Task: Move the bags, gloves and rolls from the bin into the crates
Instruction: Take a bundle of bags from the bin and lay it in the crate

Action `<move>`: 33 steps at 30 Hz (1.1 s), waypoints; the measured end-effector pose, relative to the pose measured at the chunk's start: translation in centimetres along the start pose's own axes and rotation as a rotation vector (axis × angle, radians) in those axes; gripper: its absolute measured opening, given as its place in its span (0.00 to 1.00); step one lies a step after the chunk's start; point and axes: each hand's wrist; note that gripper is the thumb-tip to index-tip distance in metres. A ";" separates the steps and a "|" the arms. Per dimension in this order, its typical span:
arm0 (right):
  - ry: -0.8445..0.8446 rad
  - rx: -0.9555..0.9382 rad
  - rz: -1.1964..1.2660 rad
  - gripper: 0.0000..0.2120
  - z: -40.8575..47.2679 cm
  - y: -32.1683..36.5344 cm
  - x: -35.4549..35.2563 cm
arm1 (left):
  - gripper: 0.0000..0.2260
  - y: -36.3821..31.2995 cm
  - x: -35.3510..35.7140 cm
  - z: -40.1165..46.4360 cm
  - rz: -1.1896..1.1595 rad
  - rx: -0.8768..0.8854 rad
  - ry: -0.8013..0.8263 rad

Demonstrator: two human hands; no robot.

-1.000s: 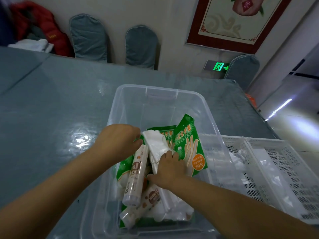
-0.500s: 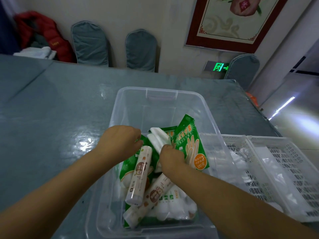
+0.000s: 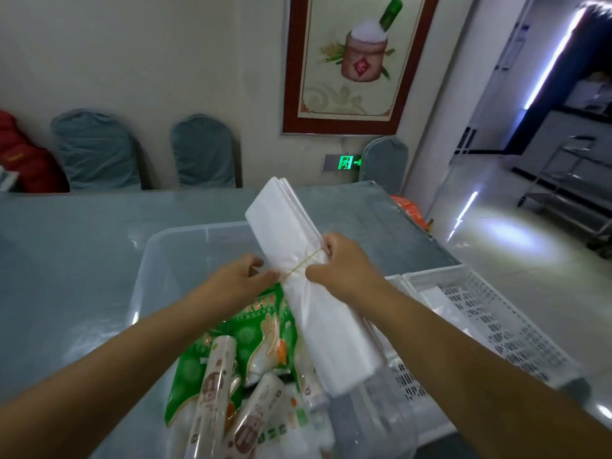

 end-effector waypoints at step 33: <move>-0.211 0.235 0.521 0.26 -3.6 -37.3 -31.2 | 0.08 -28.7 46.2 10.8 -1.069 -0.408 -0.019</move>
Point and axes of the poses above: each hand's wrist, its own z-axis towards the middle knuckle, its own x-axis out of the palm, y = z × x, and after that the axes turned 1 degree about x, right-handed
